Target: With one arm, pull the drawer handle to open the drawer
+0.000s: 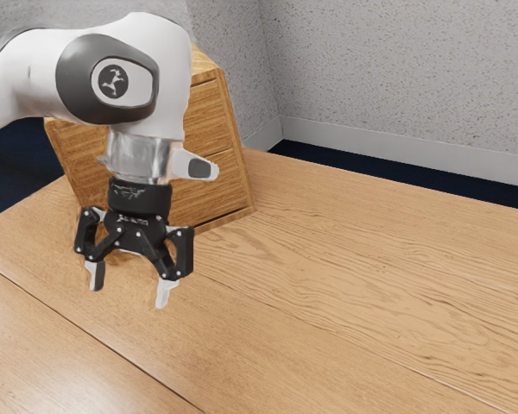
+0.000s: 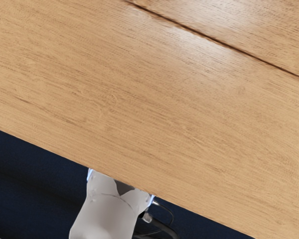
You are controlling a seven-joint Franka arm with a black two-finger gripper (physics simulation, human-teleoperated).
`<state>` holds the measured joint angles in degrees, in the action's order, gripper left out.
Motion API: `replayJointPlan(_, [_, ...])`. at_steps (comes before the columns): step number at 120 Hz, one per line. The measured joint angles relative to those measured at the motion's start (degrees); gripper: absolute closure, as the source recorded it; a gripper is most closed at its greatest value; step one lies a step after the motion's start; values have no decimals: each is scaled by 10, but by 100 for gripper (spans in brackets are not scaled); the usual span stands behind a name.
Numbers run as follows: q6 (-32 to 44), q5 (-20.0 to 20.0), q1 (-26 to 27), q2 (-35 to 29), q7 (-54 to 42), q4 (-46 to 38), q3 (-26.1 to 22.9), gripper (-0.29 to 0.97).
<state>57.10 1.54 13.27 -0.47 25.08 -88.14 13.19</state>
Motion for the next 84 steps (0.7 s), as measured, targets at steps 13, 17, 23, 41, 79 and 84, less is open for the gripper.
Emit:
replayJointPlan(13, [132,6,5,-16,100,-18,3,0])
replayJointPlan(17, [159,12,4,-20,128,-18,3,0])
replayJointPlan(23, [184,18,1,-26,168,-11,3,0])
replayJointPlan(41, [226,27,-3,-31,272,6,27,0])
replayJointPlan(79, [274,-30,-164,-25,366,20,-154,0])
replayJointPlan(84, [286,-44,-129,-24,366,20,-133,0])
